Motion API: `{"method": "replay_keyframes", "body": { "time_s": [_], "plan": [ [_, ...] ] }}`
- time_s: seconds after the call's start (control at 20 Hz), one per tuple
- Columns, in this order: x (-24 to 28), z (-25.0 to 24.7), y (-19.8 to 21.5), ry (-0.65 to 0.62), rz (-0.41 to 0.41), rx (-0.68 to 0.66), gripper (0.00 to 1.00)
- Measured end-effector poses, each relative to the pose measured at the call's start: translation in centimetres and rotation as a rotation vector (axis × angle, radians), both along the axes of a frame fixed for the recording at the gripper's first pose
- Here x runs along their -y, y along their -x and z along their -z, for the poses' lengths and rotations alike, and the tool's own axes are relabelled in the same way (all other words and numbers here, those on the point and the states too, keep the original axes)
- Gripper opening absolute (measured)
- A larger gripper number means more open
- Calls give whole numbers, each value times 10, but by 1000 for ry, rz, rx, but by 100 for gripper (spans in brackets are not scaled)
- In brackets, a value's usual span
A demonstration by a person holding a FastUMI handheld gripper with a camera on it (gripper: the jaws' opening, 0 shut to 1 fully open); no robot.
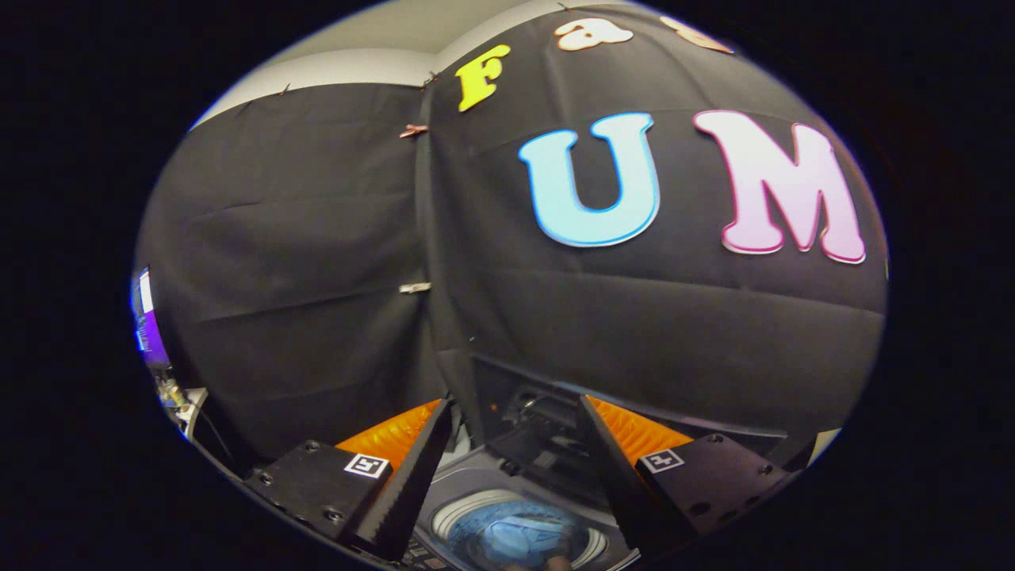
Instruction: Put the clothes into the washing machine and then close the washing machine lid.
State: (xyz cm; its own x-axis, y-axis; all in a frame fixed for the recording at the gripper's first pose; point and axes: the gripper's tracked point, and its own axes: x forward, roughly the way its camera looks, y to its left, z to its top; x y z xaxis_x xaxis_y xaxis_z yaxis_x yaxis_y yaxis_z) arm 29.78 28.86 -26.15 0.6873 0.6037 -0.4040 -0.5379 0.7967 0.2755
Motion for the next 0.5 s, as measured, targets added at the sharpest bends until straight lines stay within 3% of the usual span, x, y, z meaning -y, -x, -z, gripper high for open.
{"method": "replay_keyframes", "body": {
  "time_s": [0.3,0.5],
  "plan": [
    [54,-1,-52,70,307,89,98],
    [81,16,-73,88,447,25,98]
  ]
}}
